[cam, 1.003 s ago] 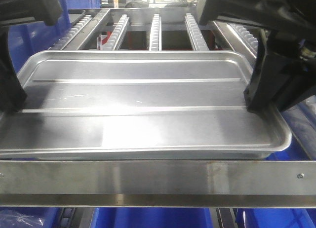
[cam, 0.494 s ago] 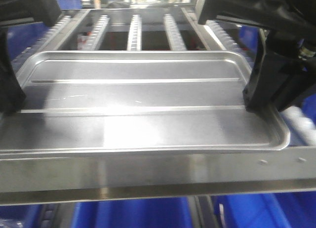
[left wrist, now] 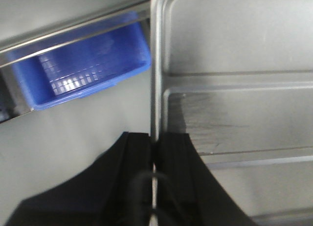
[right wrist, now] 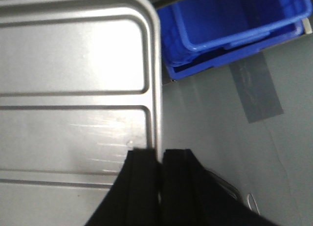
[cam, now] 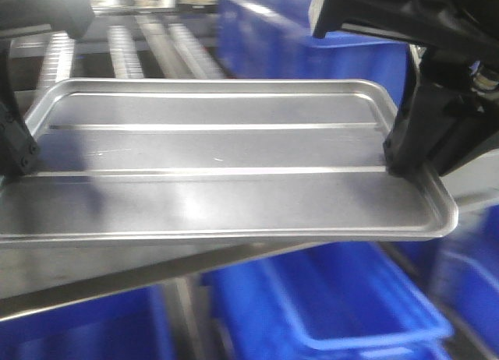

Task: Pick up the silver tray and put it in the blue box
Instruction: 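Hold the tray level in both grippers while the base drives to the blue bin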

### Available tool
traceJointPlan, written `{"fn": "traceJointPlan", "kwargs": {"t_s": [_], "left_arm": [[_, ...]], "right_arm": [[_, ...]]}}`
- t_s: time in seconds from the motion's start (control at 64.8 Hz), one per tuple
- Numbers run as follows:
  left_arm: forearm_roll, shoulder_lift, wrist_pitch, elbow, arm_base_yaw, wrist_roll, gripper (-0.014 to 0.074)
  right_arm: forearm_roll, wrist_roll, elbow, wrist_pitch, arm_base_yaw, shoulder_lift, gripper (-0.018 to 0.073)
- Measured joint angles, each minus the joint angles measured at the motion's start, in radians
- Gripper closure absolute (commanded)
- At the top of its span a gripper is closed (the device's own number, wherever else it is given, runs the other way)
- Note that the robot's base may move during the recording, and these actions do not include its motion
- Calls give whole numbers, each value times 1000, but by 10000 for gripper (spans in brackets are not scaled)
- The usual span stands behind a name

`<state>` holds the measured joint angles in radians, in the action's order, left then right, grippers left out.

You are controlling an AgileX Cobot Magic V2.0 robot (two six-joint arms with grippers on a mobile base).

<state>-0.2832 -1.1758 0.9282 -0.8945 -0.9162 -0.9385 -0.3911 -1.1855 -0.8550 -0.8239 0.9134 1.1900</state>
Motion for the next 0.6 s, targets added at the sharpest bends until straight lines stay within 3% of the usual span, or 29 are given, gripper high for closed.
{"fn": "traceJointPlan", "kwargs": {"t_s": [0.602], "left_arm": [[0, 0, 0, 0, 0, 0, 611]], "right_arm": [[-2, 0, 0, 0, 0, 0, 501]]}}
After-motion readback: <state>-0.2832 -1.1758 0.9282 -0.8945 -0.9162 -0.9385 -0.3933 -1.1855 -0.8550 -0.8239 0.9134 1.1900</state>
